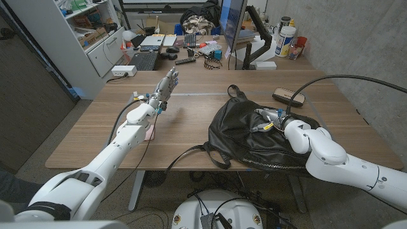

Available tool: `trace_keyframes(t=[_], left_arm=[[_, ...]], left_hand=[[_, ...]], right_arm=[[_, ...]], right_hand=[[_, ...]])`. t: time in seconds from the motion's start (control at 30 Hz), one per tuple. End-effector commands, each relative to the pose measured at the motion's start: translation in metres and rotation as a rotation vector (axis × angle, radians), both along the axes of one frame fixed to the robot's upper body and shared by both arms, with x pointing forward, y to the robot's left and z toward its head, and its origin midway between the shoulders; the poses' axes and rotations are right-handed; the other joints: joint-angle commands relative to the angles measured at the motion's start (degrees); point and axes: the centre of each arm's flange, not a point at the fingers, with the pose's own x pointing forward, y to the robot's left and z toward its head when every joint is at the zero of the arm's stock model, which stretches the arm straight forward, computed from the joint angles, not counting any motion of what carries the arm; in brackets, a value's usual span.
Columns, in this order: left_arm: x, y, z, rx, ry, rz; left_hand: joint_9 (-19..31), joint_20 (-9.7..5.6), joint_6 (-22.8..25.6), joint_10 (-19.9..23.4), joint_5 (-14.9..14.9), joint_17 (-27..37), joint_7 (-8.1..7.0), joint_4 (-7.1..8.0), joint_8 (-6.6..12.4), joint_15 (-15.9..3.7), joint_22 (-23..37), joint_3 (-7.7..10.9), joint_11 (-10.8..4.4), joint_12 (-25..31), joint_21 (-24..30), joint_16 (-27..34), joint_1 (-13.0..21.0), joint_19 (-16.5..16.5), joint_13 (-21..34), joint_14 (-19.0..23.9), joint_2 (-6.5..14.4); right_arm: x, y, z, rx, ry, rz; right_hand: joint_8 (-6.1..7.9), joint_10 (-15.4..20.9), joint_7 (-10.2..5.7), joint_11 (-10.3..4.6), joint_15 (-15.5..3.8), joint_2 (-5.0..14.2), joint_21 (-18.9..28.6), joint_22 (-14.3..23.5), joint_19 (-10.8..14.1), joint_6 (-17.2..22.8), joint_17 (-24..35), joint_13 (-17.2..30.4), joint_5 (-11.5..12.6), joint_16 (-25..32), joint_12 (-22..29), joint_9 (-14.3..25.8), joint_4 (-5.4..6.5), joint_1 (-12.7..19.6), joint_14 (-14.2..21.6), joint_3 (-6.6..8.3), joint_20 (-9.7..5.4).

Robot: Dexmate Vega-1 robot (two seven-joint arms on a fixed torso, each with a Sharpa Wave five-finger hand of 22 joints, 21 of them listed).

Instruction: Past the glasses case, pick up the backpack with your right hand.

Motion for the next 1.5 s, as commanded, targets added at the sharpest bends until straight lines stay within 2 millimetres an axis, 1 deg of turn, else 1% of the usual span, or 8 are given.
trace_keyframes(t=[0.03, 0.33, 0.57, 0.7, 0.83, 1.03, 1.27, 1.5], left_arm=[[-0.003, 0.002, -0.001, -0.011, 0.001, 0.009], [-0.005, 0.005, -0.002, -0.020, 0.007, 0.020], [-0.006, 0.006, -0.001, -0.024, 0.003, 0.026], [-0.007, 0.006, 0.001, -0.024, 0.001, 0.030], [-0.007, 0.007, 0.002, -0.026, -0.001, 0.033], [-0.005, 0.005, 0.000, -0.026, 0.008, 0.033], [-0.002, 0.004, -0.002, -0.028, 0.019, 0.033], [-0.001, 0.004, -0.001, -0.025, 0.021, 0.032]], left_hand=[[0.2, 0.32, 0.6, 0.2, 0.0, 0.1, -0.05, 0.17, 0.24, -0.09, 0.2, -0.17, -0.16, 0.3, 0.1, 0.1, 0.3, -0.4, 0.2, -0.5, 0.4], [0.2, 0.64, 0.7, 0.4, -0.1, 0.1, -0.24, 0.20, 0.26, 0.03, 0.2, -0.27, -0.15, 0.4, 0.1, 0.2, 0.3, -0.4, 0.2, -0.5, 0.4], [0.2, 0.93, 0.9, 0.5, -0.1, 0.1, -0.35, 0.22, 0.32, 0.06, 0.2, -0.35, -0.37, 0.4, 0.2, 0.2, 0.2, -0.5, 0.2, -0.5, 0.4], [0.2, 1.10, 1.0, 0.5, -0.1, 0.1, -0.32, 0.23, 0.31, 0.07, 0.2, -0.40, -0.30, 0.4, 0.2, 0.2, 0.2, -0.6, 0.2, -0.5, 0.5], [0.3, 1.19, 1.1, 0.5, -0.2, 0.1, -0.33, 0.24, 0.32, 0.04, 0.2, -0.45, -0.30, 0.4, 0.2, 0.2, 0.2, -0.6, 0.2, -0.4, 0.5], [0.3, 1.29, 1.2, 0.6, -0.2, 0.1, -0.33, 0.26, 0.34, 0.02, 0.2, -0.51, -0.25, 0.4, 0.2, 0.2, 0.2, -0.7, 0.2, -0.4, 0.5], [0.3, 1.53, 1.3, 0.6, -0.2, 0.1, -0.43, 0.28, 0.35, 0.02, 0.2, -0.60, -0.29, 0.4, 0.2, 0.2, 0.2, -0.7, 0.2, -0.4, 0.5], [0.3, 1.63, 1.5, 0.6, -0.3, 0.1, -0.50, 0.29, 0.37, 0.01, 0.2, -0.66, -0.36, 0.4, 0.3, 0.3, 0.2, -0.8, 0.2, -0.4, 0.6]], right_arm=[[0.006, 0.002, -0.002, -0.017, -0.008, -0.016], [0.009, 0.004, -0.001, -0.008, -0.108, 0.017], [0.012, 0.006, -0.001, -0.002, -0.158, 0.038], [0.013, 0.006, -0.002, 0.014, -0.204, 0.063], [0.014, 0.004, -0.003, 0.049, -0.255, 0.091], [0.018, 0.003, -0.004, 0.076, -0.290, 0.096], [0.021, 0.003, -0.004, 0.093, -0.321, 0.095], [0.020, 0.002, -0.001, 0.095, -0.330, 0.098]], right_hand=[[1.58, 3.1, -2.73, -2.08, -3.08, 2.81, 1.6, 0.0, 20.5, 3.2, 1.0, 1.0, -0.6, 1.6, 1.9, 1.1, -1.01, 7.9, 5.3, 3.32, -5.15], [8.97, 14.7, -6.24, -8.43, -13.48, 8.44, 4.7, 0.9, 30.0, 16.0, 8.0, 7.7, -3.3, 9.5, 11.5, 7.8, -0.17, 20.4, 18.6, 3.50, -17.68], [14.67, 18.3, -7.50, -11.80, -18.55, 9.42, 8.0, 1.7, 32.7, 22.6, 14.8, 14.3, -3.0, 14.5, 17.3, 14.0, -0.21, 24.5, 22.9, 1.53, -21.37], [20.57, 21.7, -7.24, -13.81, -20.11, 9.88, 11.5, 2.6, 34.3, 28.3, 20.0, 20.9, -2.6, 17.3, 22.6, 20.0, -0.17, 27.6, 26.0, 0.54, -23.66], [28.70, 26.6, -5.85, -17.55, -21.59, 10.32, 19.1, 3.9, 33.7, 33.5, 32.3, 36.3, -2.1, 20.4, 33.9, 30.4, 0.20, 31.8, 28.6, -1.74, -24.34], [34.48, 29.5, -5.63, -18.96, -21.83, 8.11, 33.1, 7.5, 31.5, 38.2, 43.7, 57.6, -1.9, 22.0, 42.0, 38.6, 0.11, 36.7, 36.6, -2.29, -24.90], [40.41, 33.5, -7.70, -18.57, -20.92, 8.10, 40.3, 8.2, 31.7, 37.9, 54.2, 59.9, -2.1, 30.6, 51.4, 48.2, 0.76, 39.5, 42.5, -5.11, -25.78], [41.10, 33.6, -8.12, -18.36, -21.01, 8.35, 41.3, 7.9, 32.4, 37.7, 55.1, 59.9, -2.1, 33.1, 55.0, 49.3, 1.09, 39.6, 43.1, -6.34, -25.72]])
